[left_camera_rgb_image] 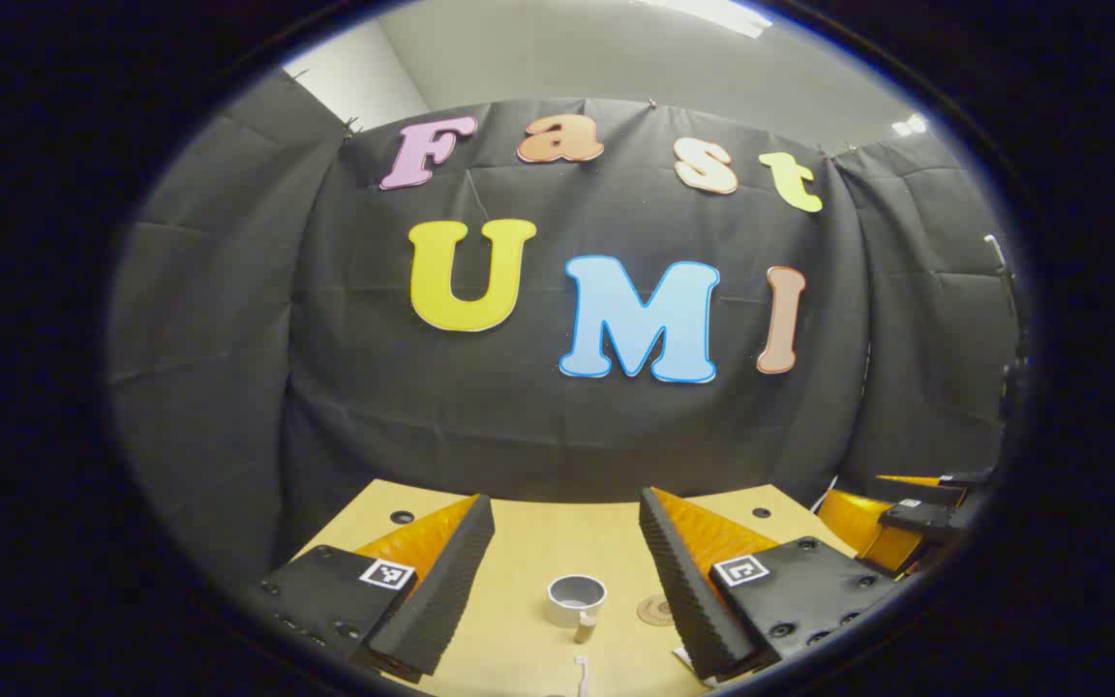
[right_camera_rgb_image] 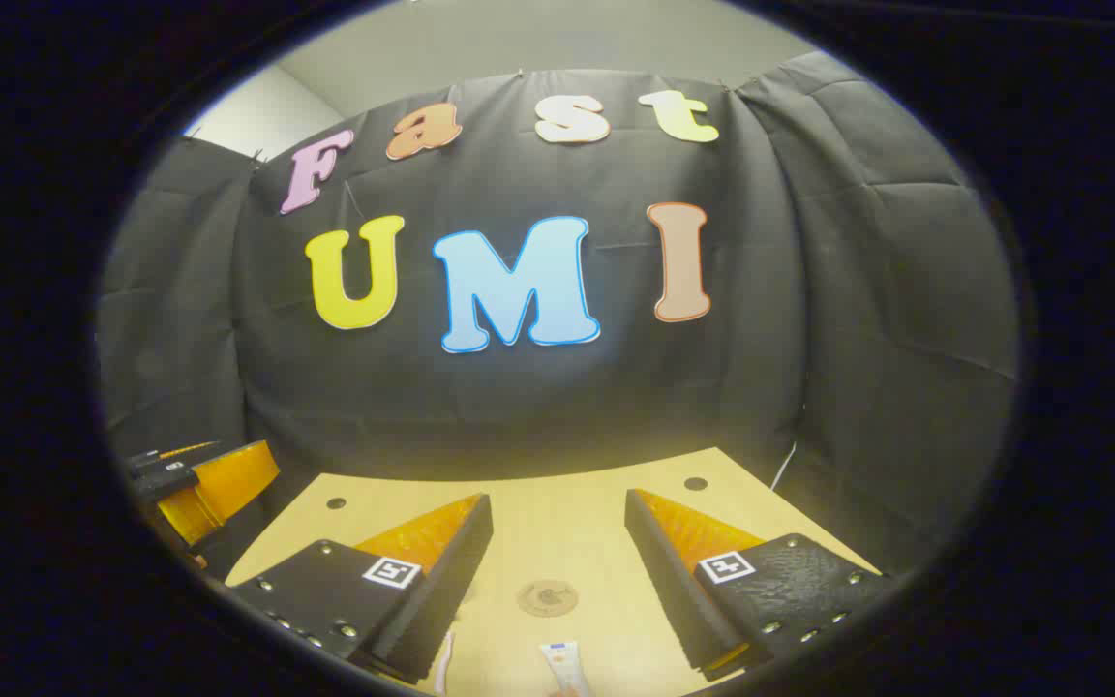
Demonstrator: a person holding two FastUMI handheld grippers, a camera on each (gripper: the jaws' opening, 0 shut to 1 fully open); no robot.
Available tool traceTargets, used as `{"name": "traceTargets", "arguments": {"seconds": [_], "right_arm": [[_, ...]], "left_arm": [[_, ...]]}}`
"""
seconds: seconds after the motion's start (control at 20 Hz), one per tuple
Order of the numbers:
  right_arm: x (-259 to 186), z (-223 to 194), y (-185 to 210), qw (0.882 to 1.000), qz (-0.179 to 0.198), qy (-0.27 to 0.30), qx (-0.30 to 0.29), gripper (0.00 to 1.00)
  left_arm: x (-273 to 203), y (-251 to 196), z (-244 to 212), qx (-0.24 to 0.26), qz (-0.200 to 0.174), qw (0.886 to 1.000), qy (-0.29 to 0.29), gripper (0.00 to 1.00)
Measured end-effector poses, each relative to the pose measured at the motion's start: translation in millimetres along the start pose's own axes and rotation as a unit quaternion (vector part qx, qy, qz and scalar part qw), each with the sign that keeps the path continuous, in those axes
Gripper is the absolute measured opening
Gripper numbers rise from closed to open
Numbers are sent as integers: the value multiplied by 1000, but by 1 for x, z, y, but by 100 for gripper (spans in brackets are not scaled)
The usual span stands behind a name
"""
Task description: Put the toothbrush and toothpaste on the desktop into the cup, then pick up the cup and place it on the coaster on the desktop.
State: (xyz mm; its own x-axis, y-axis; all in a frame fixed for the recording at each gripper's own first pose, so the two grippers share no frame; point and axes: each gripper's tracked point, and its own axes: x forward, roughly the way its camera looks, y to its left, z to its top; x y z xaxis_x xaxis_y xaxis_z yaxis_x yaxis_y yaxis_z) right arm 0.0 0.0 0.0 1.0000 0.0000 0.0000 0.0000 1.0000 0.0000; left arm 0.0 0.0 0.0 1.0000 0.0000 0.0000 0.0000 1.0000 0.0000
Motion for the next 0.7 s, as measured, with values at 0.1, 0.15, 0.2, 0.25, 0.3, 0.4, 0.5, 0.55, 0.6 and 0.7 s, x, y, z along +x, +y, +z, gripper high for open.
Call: {"name": "traceTargets", "arguments": {"seconds": [0.1, 0.15, 0.2, 0.25, 0.3, 0.4, 0.5, 0.55, 0.6, 0.7], "right_arm": [[2, 0, 5, 1000, 15, 4, -3, 89], [5, -3, 7, 1000, 21, 8, -7, 89], [7, -3, 8, 1000, 28, 10, -8, 89], [9, -4, 11, 999, 36, 13, -8, 89], [10, -5, 13, 999, 43, 19, -10, 89], [13, -10, 16, 998, 55, 29, -12, 89], [15, -12, 22, 997, 67, 34, -18, 89], [17, -14, 23, 997, 71, 38, -21, 90], [19, -15, 24, 996, 74, 43, -23, 91], [20, -21, 25, 995, 79, 55, -24, 91]], "left_arm": [[1, -5, -1, 3, 3, 1000, 3, 100], [2, -8, -3, 5, 4, 1000, 5, 100], [3, -11, -6, 5, 3, 1000, 7, 100], [4, -13, -8, 5, 4, 1000, 10, 100], [4, -15, -11, 5, 5, 1000, 12, 100], [6, -21, -26, 7, 4, 1000, 29, 100], [9, -26, -42, 9, 3, 999, 49, 100], [9, -27, -48, 10, 2, 998, 55, 100], [9, -29, -53, 12, 3, 998, 61, 100], [11, -32, -53, 17, 5, 998, 62, 96]]}}
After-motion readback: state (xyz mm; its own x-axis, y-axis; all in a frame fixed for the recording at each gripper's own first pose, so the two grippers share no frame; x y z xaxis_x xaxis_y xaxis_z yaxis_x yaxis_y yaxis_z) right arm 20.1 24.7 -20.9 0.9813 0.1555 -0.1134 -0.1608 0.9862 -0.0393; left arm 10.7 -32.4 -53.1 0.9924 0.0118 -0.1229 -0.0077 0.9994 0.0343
